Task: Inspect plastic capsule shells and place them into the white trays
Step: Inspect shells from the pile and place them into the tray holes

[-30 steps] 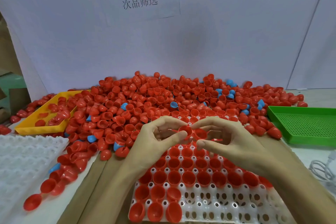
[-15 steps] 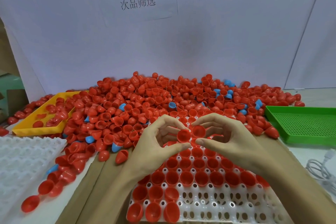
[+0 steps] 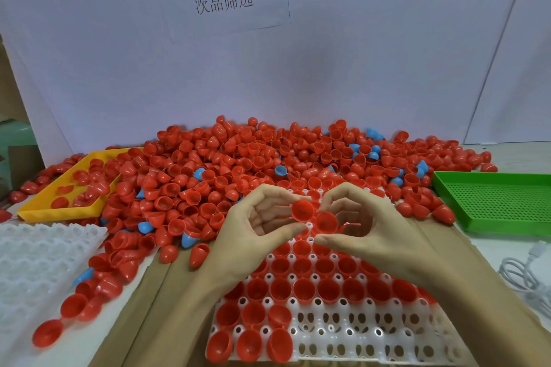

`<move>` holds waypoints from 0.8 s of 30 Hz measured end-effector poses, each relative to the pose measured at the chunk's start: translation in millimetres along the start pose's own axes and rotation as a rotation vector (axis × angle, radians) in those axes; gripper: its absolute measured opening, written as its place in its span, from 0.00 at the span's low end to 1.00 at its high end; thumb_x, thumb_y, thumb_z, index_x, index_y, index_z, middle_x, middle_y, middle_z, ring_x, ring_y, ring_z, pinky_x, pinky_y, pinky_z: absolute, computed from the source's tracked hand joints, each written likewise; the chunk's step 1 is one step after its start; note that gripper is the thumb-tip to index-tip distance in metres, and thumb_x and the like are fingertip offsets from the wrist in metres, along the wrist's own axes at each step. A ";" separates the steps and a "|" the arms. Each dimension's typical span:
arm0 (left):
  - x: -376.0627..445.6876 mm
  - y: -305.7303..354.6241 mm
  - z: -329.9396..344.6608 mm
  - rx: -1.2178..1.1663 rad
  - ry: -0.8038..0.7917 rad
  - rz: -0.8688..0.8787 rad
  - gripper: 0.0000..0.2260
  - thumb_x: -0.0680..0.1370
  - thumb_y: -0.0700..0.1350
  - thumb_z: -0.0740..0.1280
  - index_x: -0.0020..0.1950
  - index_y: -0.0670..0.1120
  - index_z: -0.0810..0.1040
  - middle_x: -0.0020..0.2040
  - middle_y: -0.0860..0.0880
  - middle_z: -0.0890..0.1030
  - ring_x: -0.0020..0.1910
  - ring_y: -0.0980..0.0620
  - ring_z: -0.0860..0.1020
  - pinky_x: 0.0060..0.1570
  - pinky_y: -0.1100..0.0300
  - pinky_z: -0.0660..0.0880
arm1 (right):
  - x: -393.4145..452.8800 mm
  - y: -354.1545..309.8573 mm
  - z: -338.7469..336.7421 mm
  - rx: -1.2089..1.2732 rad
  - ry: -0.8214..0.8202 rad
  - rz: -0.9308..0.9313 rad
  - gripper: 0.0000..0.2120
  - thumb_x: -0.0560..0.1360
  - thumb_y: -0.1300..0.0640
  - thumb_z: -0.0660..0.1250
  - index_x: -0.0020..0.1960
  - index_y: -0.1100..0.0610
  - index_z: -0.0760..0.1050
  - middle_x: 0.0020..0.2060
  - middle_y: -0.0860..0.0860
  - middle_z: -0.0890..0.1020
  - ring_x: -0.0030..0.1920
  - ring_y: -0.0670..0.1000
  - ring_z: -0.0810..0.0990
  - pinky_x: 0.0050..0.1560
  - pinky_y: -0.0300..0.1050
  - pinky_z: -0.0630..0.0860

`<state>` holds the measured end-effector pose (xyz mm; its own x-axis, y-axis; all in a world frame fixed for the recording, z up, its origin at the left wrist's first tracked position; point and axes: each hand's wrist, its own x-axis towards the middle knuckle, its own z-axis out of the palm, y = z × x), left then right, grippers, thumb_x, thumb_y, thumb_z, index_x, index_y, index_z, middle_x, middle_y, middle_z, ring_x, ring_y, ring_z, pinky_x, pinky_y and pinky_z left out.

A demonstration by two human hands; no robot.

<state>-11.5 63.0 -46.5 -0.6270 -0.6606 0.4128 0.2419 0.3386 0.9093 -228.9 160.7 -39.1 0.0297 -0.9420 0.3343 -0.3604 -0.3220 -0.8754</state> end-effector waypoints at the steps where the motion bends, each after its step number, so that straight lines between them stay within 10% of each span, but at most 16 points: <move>1: -0.3 0.3 -0.1 -0.003 -0.001 0.002 0.16 0.76 0.37 0.77 0.62 0.45 0.80 0.61 0.44 0.86 0.62 0.45 0.84 0.62 0.58 0.80 | -0.4 0.0 1.9 0.004 -0.011 0.001 0.19 0.72 0.55 0.82 0.57 0.52 0.77 0.45 0.50 0.84 0.42 0.54 0.84 0.46 0.60 0.84; 24: -2.5 -8.9 6.4 0.193 0.037 0.038 0.11 0.82 0.36 0.70 0.64 0.44 0.82 0.58 0.49 0.86 0.61 0.49 0.84 0.64 0.58 0.79 | -3.8 -1.2 12.7 0.025 -0.016 -0.032 0.15 0.79 0.54 0.76 0.63 0.51 0.78 0.49 0.51 0.83 0.46 0.56 0.86 0.49 0.53 0.85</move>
<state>-16.8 65.9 -55.9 -0.5914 -0.6680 0.4516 0.1163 0.4836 0.8675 -216.7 163.4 -43.8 0.0562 -0.9324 0.3571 -0.3359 -0.3545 -0.8726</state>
